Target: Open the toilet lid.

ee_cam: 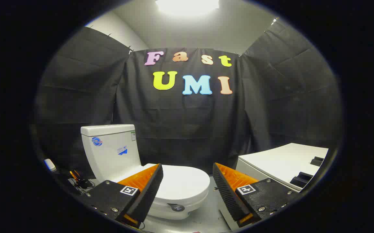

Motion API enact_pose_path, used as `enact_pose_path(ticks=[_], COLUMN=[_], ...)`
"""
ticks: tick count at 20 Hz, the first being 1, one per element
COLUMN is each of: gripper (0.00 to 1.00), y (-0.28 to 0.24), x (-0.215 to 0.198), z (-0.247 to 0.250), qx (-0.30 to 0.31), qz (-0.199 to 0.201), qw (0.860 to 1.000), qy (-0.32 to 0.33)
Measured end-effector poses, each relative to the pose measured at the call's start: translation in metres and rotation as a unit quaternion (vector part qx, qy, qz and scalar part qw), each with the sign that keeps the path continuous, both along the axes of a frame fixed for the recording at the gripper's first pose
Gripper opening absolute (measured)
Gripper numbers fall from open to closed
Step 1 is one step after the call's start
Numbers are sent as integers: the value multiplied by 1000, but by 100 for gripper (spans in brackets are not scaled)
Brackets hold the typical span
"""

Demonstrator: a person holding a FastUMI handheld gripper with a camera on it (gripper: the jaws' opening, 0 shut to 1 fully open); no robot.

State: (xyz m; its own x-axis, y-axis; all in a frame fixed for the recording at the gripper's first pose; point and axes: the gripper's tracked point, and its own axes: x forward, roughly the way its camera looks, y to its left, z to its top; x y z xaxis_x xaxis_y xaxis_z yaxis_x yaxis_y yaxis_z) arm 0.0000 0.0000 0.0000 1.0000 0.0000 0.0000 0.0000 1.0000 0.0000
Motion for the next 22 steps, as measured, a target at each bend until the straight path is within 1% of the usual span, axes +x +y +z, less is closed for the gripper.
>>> enact_pose_path(ticks=[14,22], gripper=[95,95], y=[0,0], x=[2,3], z=[8,7], qx=[-2,8], qz=[-5,-6], qw=[1000,1000], qy=[-6,-6])
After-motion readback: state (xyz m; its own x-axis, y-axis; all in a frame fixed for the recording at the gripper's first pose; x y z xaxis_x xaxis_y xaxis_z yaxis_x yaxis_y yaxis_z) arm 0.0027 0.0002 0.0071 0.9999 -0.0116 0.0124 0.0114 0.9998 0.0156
